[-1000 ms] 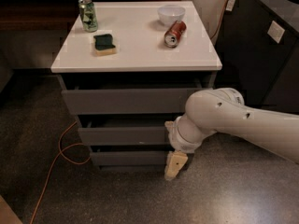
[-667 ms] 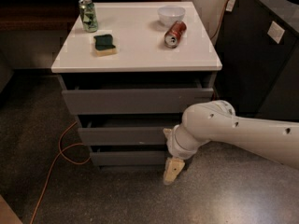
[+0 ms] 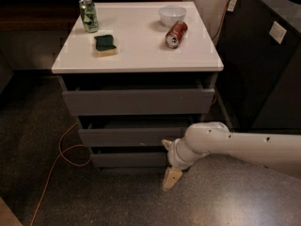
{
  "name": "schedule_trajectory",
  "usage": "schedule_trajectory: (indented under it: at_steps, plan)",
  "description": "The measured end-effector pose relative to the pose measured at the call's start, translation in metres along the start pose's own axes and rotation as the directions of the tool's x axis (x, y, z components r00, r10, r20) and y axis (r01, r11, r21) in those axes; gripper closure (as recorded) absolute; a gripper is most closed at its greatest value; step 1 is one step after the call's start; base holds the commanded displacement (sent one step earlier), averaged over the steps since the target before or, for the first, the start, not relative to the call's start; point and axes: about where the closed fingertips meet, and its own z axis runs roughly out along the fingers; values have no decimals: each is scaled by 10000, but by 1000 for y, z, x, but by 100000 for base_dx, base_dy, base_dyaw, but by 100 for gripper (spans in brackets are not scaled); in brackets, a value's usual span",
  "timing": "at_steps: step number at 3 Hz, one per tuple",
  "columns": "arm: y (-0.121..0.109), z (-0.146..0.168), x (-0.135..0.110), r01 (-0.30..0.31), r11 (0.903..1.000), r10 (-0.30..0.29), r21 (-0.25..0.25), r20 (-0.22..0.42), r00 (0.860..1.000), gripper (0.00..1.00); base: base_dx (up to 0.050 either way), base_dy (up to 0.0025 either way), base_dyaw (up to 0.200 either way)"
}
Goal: Place coke can into bottom drawer
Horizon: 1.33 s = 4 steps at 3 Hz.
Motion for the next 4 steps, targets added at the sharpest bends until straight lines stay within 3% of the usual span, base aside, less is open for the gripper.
schedule_trajectory:
  at_steps: [1, 2, 4]
  plan:
    - [-9, 48, 25, -298, 9995, 297, 67, 224, 9993, 0, 0, 0, 0]
    - [-9, 48, 25, -298, 9995, 297, 67, 224, 9993, 0, 0, 0, 0]
    - [-22, 113, 50, -468, 9976, 468, -511, -25, 9989, 0, 0, 0, 0]
